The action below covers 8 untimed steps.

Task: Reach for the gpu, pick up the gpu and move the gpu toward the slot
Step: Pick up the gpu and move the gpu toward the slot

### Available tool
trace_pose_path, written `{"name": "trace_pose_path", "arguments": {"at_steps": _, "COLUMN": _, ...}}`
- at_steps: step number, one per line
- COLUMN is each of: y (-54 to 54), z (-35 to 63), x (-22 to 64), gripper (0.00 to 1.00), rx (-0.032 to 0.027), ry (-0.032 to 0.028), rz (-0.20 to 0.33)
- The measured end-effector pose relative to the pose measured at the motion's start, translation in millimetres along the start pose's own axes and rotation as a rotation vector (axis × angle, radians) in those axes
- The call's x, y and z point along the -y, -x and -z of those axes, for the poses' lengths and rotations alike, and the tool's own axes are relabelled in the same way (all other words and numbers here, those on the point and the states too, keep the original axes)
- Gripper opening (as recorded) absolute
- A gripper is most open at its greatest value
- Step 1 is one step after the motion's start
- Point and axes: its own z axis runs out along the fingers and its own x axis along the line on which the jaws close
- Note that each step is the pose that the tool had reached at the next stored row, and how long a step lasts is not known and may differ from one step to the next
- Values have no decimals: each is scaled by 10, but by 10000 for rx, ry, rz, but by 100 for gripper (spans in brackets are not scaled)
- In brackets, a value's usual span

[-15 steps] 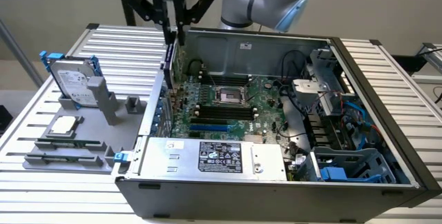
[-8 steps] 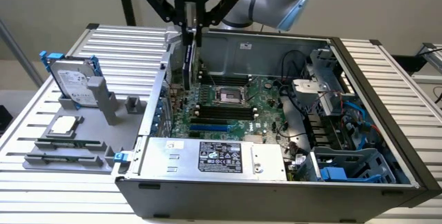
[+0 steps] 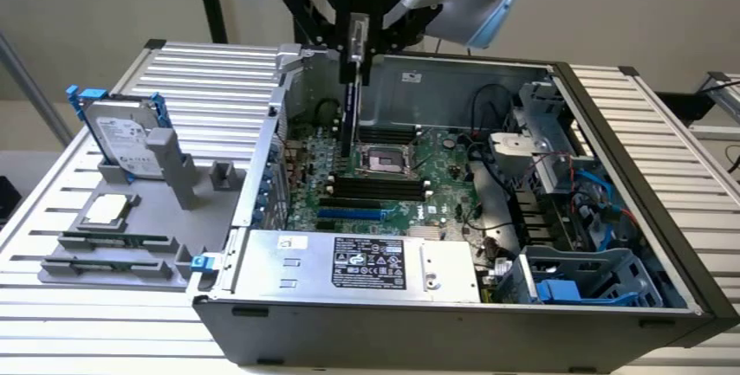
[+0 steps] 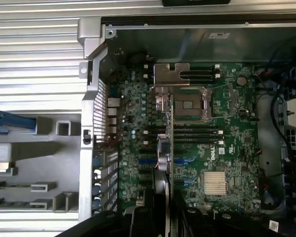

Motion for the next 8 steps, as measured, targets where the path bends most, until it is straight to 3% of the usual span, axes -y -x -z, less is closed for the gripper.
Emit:
{"name": "trace_pose_path", "arguments": {"at_steps": 4, "y": 185, "z": -44, "x": -5, "gripper": 26, "rx": -76, "ry": -4, "rz": -8}}
{"name": "trace_pose_path", "arguments": {"at_steps": 8, "y": 366, "z": -100, "x": -6, "gripper": 26, "rx": -106, "ry": -13, "rz": -6}}
